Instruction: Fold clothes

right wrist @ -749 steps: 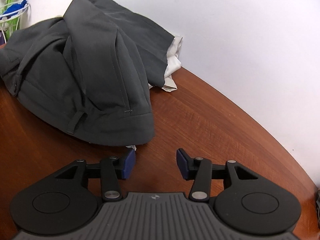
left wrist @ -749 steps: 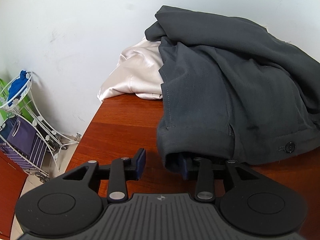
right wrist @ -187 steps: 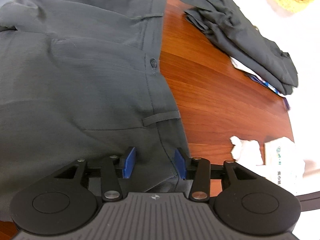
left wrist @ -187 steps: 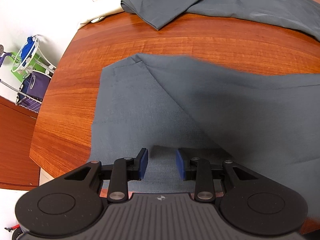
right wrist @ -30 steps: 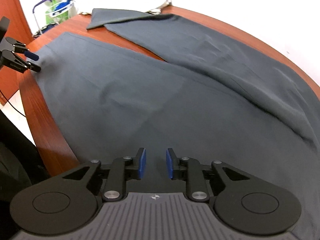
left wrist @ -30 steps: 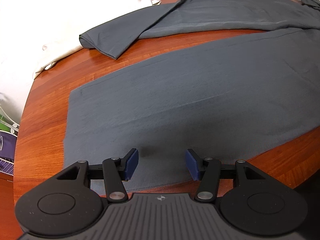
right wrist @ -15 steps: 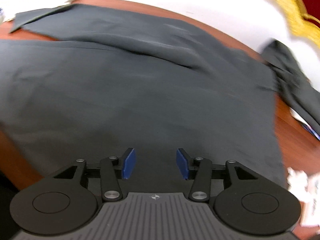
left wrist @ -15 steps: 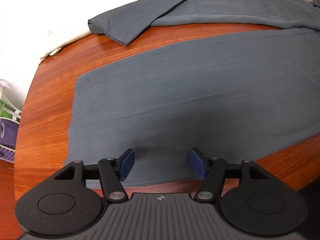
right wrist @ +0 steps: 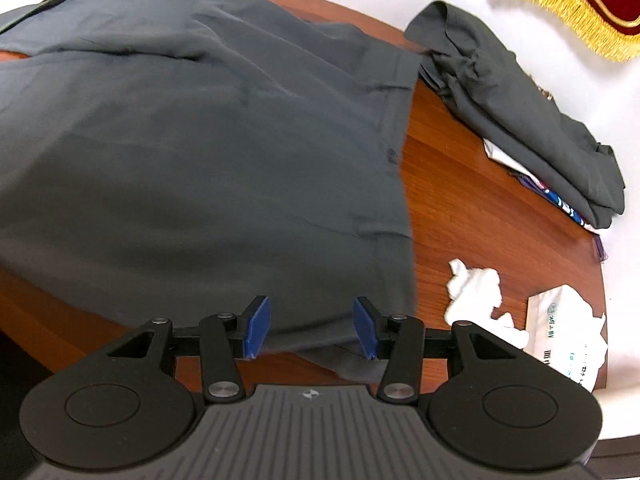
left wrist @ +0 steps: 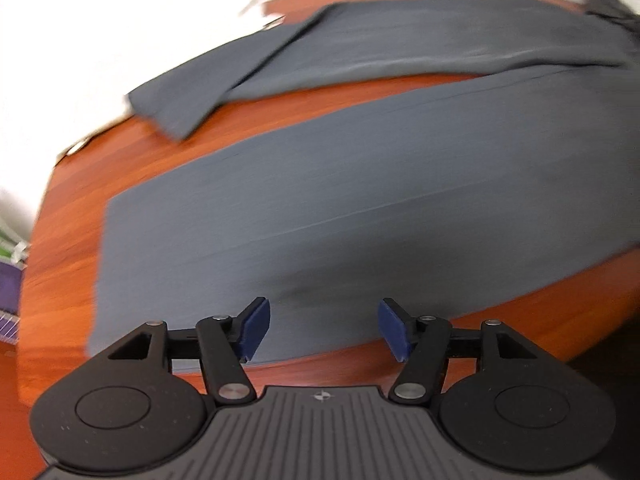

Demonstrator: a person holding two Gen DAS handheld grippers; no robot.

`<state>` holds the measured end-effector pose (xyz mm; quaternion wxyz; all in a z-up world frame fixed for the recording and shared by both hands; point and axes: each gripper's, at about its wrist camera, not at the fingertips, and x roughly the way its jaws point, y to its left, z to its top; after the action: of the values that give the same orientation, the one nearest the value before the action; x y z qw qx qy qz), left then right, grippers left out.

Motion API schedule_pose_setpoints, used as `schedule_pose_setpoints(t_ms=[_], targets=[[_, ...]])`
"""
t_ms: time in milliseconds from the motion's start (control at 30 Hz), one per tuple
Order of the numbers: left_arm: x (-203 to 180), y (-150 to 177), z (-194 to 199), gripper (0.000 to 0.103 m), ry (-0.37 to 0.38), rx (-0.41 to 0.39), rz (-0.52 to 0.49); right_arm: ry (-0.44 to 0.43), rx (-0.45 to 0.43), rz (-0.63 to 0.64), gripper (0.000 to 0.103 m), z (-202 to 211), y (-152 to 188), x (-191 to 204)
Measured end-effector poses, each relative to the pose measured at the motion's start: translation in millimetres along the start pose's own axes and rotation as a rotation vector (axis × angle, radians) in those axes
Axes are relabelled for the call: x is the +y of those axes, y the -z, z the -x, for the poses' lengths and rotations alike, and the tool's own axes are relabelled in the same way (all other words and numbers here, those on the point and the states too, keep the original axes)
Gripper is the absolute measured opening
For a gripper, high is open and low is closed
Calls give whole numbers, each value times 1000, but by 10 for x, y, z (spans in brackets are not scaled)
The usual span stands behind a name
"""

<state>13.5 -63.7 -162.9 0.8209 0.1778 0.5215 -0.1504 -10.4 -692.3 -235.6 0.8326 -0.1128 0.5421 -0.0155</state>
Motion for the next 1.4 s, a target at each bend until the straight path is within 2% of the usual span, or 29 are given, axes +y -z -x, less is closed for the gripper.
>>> schedule_pose_setpoints(t_ms=[100, 300, 567, 767, 933, 1067, 1133, 1233, 1400], targets=[[-503, -85, 89, 62, 53, 2, -48, -43, -1, 17, 53, -34, 80, -253], [-1613, -204, 188, 62, 155, -2, -229, -115, -29, 77, 53, -104, 174, -642], [-2342, -230, 83, 62, 161, 13, -380, -172, -80, 148, 53, -117, 184, -869], [-2457, -270, -55, 62, 128, 18, -447, -197, -92, 153, 53, -100, 227, -912], [-2509, -321, -173, 37, 131, 51, -579, -215, -98, 147, 53, -95, 244, -902], [-2510, -339, -240, 35, 147, 66, -635, -236, -95, 138, 53, -104, 233, -867], [-2519, -357, -299, 19, 169, 73, -668, -251, -90, 131, 53, -112, 230, -852], [-2518, -383, -331, 8, 190, 63, -673, -267, -78, 136, 53, -132, 227, -842], [-2442, -435, -272, 6, 156, -1, -608, -298, -57, 142, 53, -193, 200, -938]])
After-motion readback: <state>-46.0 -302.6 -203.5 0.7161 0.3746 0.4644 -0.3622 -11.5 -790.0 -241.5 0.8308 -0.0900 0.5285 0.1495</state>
